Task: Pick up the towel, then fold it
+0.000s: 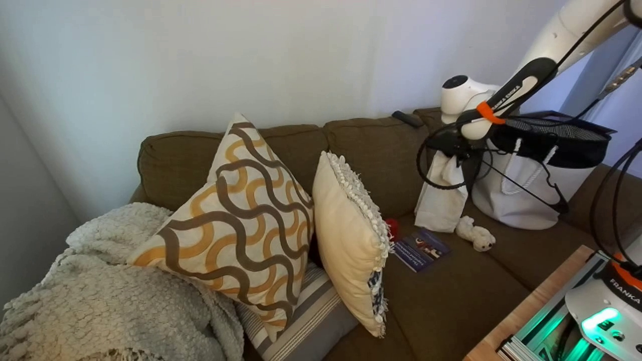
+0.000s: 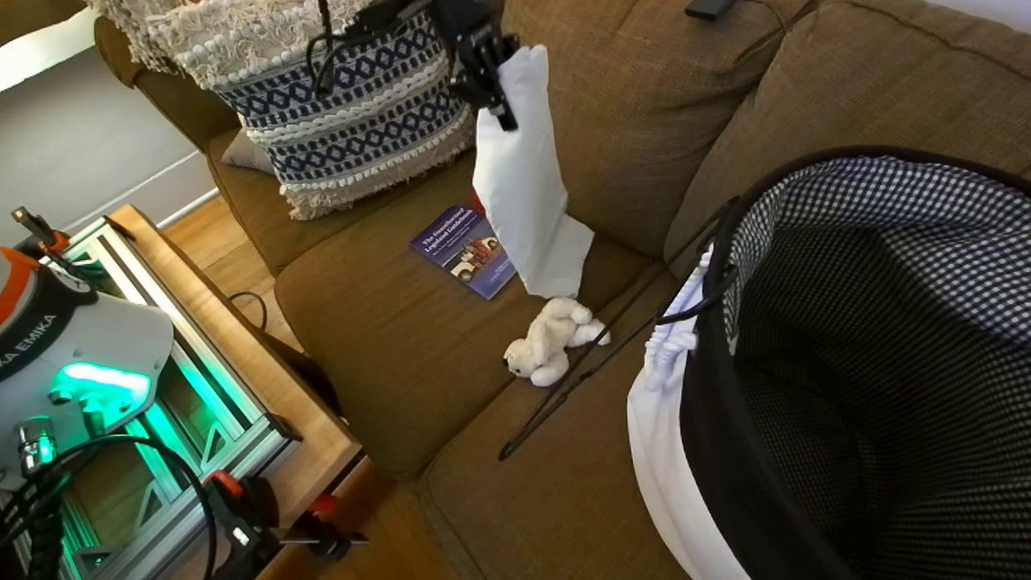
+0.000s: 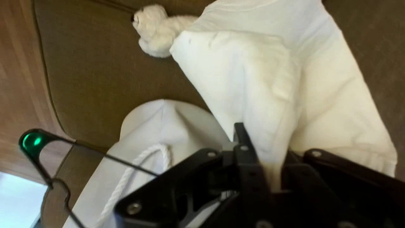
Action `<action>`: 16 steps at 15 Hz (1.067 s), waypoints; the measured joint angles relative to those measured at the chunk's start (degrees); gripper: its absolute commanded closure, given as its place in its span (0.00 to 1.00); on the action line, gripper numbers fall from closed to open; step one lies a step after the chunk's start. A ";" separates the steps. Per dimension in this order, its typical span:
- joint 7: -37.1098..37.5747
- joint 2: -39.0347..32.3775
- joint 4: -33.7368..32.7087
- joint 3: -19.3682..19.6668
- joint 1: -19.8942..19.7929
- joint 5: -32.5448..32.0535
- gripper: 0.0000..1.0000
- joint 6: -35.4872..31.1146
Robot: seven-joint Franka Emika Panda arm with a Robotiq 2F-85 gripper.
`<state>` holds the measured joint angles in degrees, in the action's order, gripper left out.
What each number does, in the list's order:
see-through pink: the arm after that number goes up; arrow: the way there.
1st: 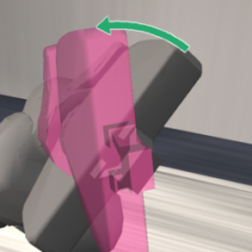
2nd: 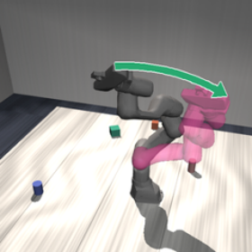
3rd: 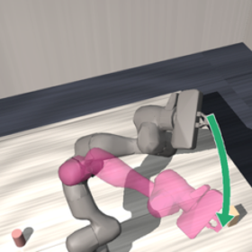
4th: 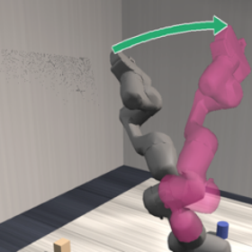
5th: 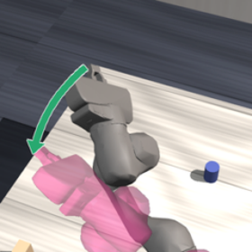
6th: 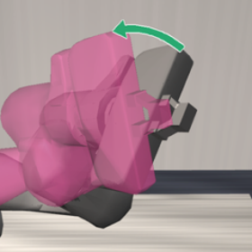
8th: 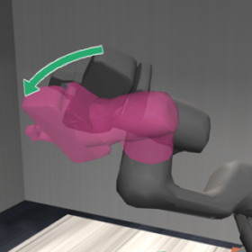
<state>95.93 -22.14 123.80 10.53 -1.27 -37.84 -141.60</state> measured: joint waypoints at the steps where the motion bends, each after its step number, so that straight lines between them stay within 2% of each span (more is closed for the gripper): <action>1: -1.77 -3.11 -0.11 -1.03 0.08 1.76 0.99 -1.38; 4: -7.40 -12.11 -0.86 -4.36 1.29 7.02 0.99 -5.62; 7: -15.34 -18.38 -2.14 -6.84 4.16 12.80 0.99 -6.59; 11: -27.75 -22.24 -3.31 -7.87 6.39 19.71 0.99 -4.72; 16: -48.06 -21.92 -3.08 -11.11 3.91 27.59 0.99 -7.05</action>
<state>47.87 -44.06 120.72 -0.58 2.64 -10.24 -148.65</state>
